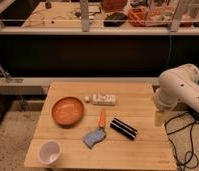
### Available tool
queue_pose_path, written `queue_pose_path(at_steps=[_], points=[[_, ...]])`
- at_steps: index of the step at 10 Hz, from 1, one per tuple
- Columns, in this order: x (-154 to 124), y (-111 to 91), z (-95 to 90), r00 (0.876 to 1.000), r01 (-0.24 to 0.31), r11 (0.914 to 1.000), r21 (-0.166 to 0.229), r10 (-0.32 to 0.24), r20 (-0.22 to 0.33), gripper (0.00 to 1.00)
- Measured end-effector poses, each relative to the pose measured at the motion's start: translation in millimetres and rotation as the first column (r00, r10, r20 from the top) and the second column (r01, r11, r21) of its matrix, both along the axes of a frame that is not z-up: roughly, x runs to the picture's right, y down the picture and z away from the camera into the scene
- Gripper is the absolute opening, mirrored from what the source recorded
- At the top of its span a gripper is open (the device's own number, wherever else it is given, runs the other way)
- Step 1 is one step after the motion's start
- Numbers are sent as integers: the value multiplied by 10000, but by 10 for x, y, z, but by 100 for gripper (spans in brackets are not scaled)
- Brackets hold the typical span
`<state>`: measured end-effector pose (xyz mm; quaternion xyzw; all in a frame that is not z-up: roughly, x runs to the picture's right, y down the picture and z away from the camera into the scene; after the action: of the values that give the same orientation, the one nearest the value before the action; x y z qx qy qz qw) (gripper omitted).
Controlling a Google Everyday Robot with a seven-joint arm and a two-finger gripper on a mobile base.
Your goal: Wipe the white sponge on the table
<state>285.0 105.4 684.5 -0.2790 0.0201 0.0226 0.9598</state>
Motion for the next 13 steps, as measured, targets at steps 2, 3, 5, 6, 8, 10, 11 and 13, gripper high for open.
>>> queue_pose_path(at_steps=[2,3,5,6,8,10,11,13], points=[[0,0,0,10000,0,10000,1,0,0,80],[0,0,0,10000,0,10000,0,0,-1,80],[0,0,0,10000,0,10000,0,0,0,80],[-14,-2,-7,10000,28,10000,6,-28,18,80],[-223,-26,-9,9986,410,9992,41,-411,323,80],[-602,-52,-12,9950,765,9970,73,-768,630,80],[-771,-65,-7,9920,971,9952,92,-975,801,80],[-925,-52,-7,9864,1311,9913,112,-1316,982,80]])
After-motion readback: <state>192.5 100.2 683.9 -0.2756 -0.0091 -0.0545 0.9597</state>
